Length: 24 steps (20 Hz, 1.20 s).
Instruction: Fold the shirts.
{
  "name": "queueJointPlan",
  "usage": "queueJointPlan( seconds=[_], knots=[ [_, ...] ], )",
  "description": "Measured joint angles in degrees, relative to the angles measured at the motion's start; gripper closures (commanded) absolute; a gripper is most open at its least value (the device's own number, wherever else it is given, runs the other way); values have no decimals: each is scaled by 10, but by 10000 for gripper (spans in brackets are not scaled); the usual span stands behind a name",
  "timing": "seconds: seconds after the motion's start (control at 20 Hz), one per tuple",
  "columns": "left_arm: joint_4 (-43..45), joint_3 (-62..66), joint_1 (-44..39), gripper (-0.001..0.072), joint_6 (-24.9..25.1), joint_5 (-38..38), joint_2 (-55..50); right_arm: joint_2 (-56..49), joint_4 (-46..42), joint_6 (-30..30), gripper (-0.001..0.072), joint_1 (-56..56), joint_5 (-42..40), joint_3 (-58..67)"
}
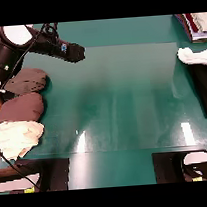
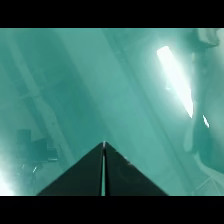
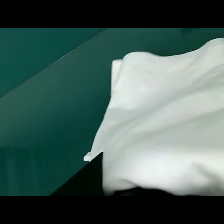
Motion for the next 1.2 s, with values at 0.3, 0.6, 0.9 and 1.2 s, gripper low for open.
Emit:
queueJointPlan(
  seconds=[0.3,0.6,0.9,1.2],
  knots=[
    [0,0,-3,686,0,2,0,26,-2,-13,698,-24,-63,0],
    [0,0,-3,687,10,4,0,87,-5,-38,699,-47,-74,0],
    [0,0,-3,687,26,3,0,118,-61,-42,697,-77,36,-8],
    [0,0,-3,687,41,3,0,166,-231,-34,695,-84,121,-116]
  ],
)
